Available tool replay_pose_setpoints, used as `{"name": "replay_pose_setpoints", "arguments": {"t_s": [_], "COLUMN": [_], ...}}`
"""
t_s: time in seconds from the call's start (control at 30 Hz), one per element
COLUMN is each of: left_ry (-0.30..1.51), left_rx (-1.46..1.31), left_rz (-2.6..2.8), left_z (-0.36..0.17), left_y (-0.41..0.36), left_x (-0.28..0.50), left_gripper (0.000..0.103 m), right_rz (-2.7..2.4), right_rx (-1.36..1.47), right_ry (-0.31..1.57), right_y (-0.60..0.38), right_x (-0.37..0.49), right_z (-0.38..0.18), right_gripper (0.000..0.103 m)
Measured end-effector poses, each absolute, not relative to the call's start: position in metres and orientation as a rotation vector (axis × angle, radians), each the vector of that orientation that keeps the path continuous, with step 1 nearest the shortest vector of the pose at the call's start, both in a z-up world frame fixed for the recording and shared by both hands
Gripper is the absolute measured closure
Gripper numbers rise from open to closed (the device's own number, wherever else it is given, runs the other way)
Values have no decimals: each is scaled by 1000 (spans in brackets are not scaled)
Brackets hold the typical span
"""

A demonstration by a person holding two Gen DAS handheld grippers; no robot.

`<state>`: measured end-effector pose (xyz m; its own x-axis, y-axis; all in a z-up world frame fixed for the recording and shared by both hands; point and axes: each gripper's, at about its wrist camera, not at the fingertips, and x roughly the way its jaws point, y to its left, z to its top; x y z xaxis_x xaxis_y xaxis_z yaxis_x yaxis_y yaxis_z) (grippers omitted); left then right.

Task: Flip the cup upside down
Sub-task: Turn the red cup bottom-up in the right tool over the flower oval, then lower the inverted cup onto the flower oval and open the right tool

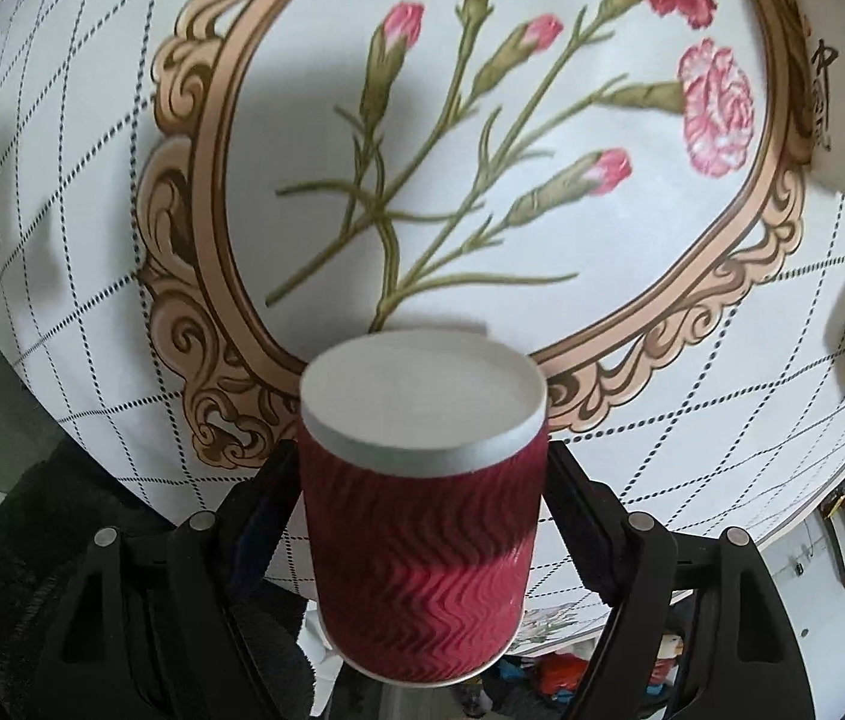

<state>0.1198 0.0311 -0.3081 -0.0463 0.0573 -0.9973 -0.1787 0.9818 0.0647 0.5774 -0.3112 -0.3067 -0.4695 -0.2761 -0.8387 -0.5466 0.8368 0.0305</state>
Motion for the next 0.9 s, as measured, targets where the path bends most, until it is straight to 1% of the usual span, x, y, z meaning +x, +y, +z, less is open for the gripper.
{"name": "replay_pose_setpoints", "arguments": {"t_s": [0.13, 0.17, 0.2, 0.4, 0.47, 0.7, 0.9], "left_ry": [1609, 1610, 1611, 1623, 1622, 1617, 1615], "left_rx": [-89, -88, -89, -84, -74, -48, -29], "left_rz": [176, 172, 167, 134, 126, 86, 61], "left_z": [-308, -308, -308, -309, -309, -302, -299], "left_y": [27, 25, 24, 15, 11, -6, -22], "left_x": [120, 121, 121, 123, 125, 135, 147], "left_gripper": [17, 17, 17, 17, 17, 17, 17], "right_rz": [366, 367, 366, 358, 350, 296, 239], "right_rx": [-620, -618, -613, -565, -519, -306, -204], "right_ry": [2059, 2054, 2049, 1995, 1951, 1727, 1427], "right_y": [-307, -304, -303, -315, -324, -356, -378], "right_x": [587, 589, 592, 592, 594, 607, 603], "right_z": [-300, -298, -297, -284, -268, -204, -161], "right_gripper": [21, 24, 31, 31, 31, 31, 31]}}
